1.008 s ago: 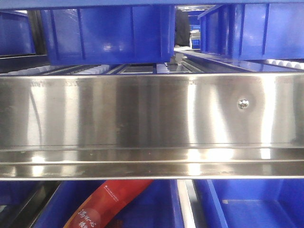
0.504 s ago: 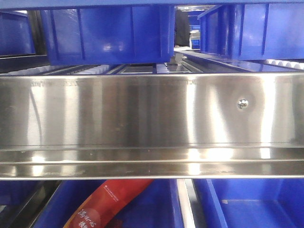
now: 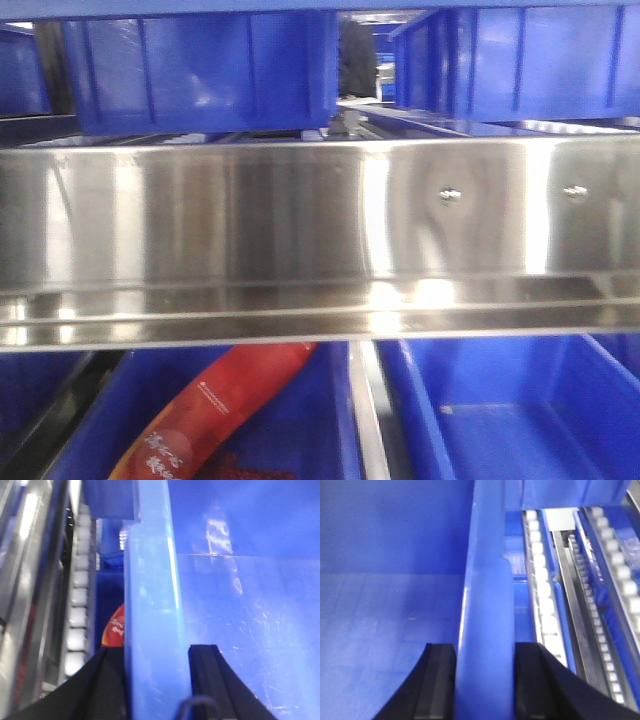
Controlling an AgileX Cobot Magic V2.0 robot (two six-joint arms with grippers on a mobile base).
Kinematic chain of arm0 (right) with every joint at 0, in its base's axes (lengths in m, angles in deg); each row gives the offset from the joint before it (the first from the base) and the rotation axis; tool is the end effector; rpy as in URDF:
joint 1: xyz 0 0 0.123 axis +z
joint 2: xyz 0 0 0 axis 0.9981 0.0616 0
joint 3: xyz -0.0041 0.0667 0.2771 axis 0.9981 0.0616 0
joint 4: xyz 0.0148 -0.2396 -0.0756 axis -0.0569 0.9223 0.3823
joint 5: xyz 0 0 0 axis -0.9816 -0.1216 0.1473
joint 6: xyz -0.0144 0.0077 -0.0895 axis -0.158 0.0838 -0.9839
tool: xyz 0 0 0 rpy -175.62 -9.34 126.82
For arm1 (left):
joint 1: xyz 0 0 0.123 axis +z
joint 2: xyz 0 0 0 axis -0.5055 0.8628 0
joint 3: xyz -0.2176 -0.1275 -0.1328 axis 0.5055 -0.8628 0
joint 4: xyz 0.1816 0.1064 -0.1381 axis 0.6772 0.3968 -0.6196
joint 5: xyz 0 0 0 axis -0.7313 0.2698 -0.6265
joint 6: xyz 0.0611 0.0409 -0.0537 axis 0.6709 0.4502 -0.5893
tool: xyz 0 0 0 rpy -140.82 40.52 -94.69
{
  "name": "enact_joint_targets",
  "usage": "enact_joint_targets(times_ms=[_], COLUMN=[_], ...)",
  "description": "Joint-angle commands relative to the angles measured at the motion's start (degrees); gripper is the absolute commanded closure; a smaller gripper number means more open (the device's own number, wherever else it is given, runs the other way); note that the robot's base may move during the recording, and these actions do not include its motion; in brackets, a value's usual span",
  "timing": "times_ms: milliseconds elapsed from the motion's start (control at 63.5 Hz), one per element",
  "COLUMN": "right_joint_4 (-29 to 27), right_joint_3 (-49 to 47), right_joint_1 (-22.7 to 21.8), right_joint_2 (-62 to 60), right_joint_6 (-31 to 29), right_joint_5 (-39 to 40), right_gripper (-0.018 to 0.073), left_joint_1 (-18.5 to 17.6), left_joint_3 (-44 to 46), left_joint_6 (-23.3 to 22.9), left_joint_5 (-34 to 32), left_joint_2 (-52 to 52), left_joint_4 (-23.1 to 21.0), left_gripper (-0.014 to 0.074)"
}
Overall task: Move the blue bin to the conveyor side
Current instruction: 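Back the base away from the shelf holding the bin in both grippers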
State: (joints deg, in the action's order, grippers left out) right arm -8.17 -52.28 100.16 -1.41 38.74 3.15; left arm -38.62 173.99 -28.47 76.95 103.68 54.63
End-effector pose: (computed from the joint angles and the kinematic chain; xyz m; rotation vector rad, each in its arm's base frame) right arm 0.1950 0.0460 0.4900 -0.1060 2.2516 0.1836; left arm 0.1981 -0.0262 0.4908 -0.1224 2.2950 -0.1653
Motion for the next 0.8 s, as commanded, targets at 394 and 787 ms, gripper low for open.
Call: enact_joint_targets(times_ms=[394,787], right_joint_4=[3.21,3.21], right_joint_3=[-0.83,-0.83], right_joint_1=[-0.30,-0.30], right_joint_2=[-1.19,-1.19], right_joint_6=[-0.69,-0.69], right_joint_5=[5.73,5.73], right_gripper=[0.0641,0.0641], left_joint_1=[-0.11,-0.11], left_joint_3=[0.79,0.79], left_joint_6=[0.20,0.20], left_joint_5=[-4.41,-4.41], left_joint_2=[-1.40,-1.40], left_joint_4=[1.73,1.73], left_gripper=[0.0614,0.0614])
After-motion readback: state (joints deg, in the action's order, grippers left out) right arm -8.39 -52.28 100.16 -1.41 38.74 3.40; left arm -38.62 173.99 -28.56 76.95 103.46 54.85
